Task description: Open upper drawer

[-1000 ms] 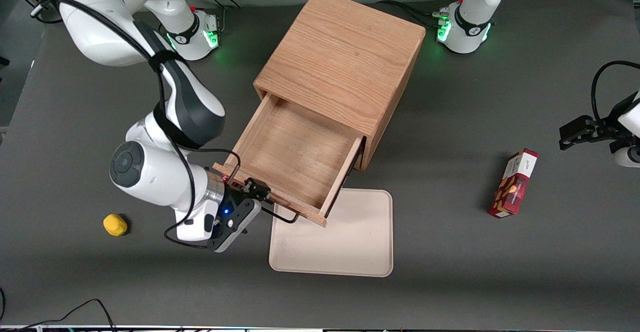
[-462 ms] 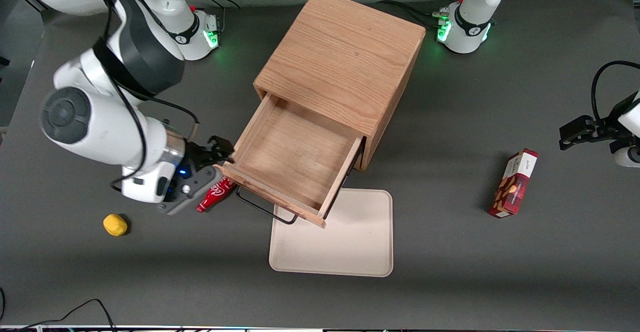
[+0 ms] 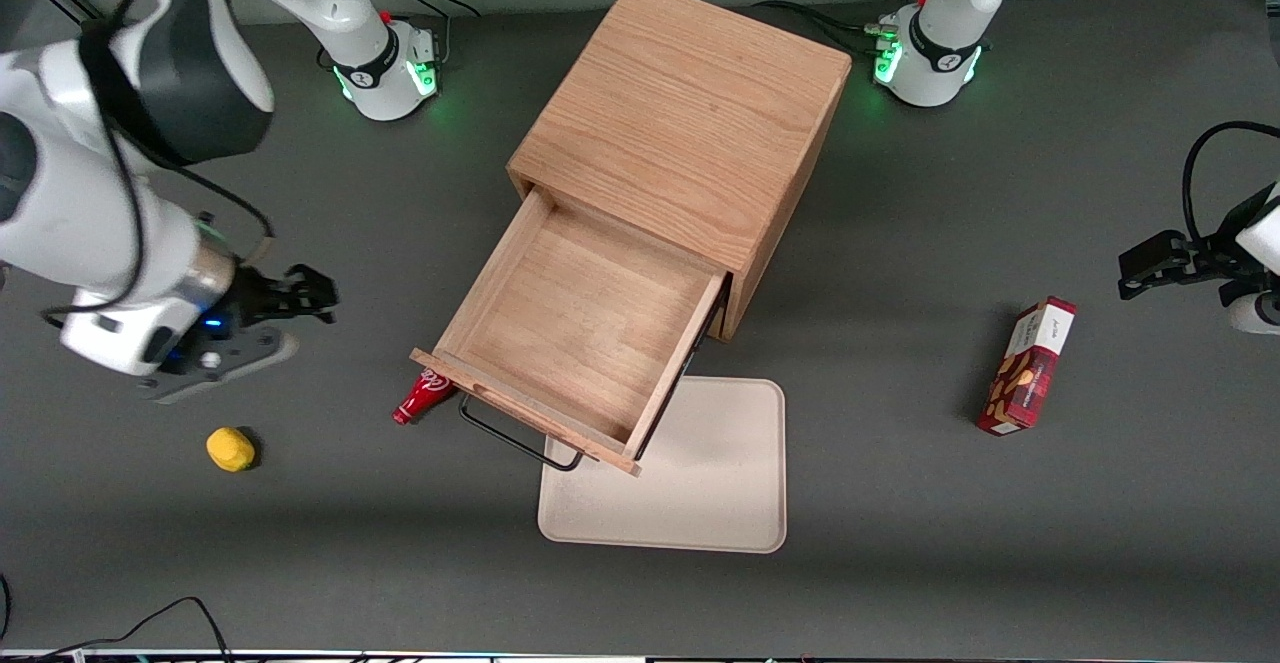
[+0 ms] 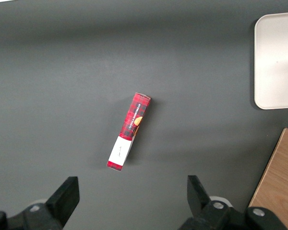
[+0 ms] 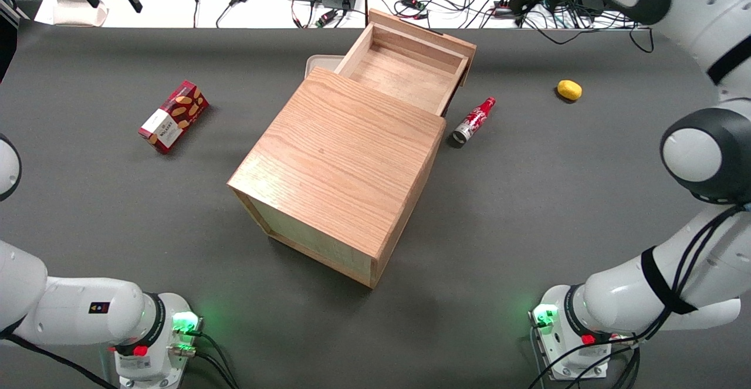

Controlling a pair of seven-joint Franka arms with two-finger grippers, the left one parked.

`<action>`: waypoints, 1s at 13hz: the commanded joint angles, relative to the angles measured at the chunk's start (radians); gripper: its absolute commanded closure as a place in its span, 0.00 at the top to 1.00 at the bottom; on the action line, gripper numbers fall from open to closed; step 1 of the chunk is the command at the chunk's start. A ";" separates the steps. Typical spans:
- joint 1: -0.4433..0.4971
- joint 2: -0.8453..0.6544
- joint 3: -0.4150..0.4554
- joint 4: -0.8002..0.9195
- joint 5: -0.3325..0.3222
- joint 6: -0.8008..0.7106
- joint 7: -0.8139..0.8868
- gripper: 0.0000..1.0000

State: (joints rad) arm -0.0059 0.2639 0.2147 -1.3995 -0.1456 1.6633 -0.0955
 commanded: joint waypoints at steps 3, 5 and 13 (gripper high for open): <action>0.024 -0.195 -0.193 -0.283 0.053 0.232 0.029 1.00; 0.024 -0.195 -0.251 -0.296 0.134 0.233 0.031 1.00; 0.030 -0.151 -0.284 -0.256 0.172 0.084 0.227 1.00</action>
